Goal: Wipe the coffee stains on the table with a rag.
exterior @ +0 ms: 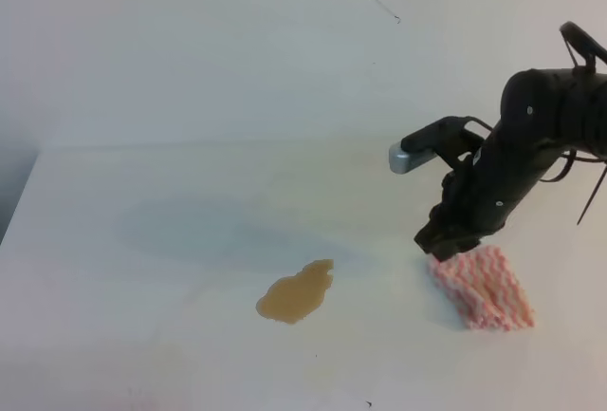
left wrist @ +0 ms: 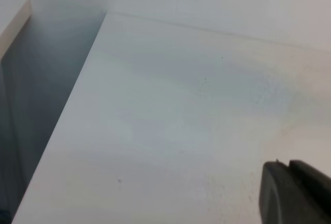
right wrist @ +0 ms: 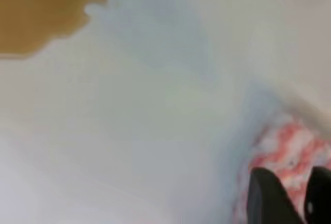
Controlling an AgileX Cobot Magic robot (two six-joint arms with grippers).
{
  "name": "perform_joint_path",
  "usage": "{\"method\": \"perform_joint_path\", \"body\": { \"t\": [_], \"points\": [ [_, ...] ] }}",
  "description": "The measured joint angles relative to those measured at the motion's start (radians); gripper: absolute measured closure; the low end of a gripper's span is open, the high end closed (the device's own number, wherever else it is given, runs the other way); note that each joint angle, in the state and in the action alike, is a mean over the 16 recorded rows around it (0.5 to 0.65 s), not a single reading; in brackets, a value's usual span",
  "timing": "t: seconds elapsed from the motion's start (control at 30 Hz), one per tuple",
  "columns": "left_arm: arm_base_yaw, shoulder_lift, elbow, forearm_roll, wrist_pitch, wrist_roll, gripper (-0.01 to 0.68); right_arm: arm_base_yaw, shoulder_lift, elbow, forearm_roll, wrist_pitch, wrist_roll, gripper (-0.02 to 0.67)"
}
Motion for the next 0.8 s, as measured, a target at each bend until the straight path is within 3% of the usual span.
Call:
{"method": "perform_joint_path", "body": {
  "t": [0.3, 0.8],
  "points": [
    [0.000, 0.000, 0.000, 0.000, 0.000, 0.000, 0.672, 0.002, 0.002, -0.005, -0.112, 0.060, 0.061, 0.317],
    [0.000, 0.000, 0.000, 0.000, 0.000, 0.000, 0.672, 0.084, 0.076, -0.006, -0.258, 0.038, 0.193, 0.316]
  ]
}}
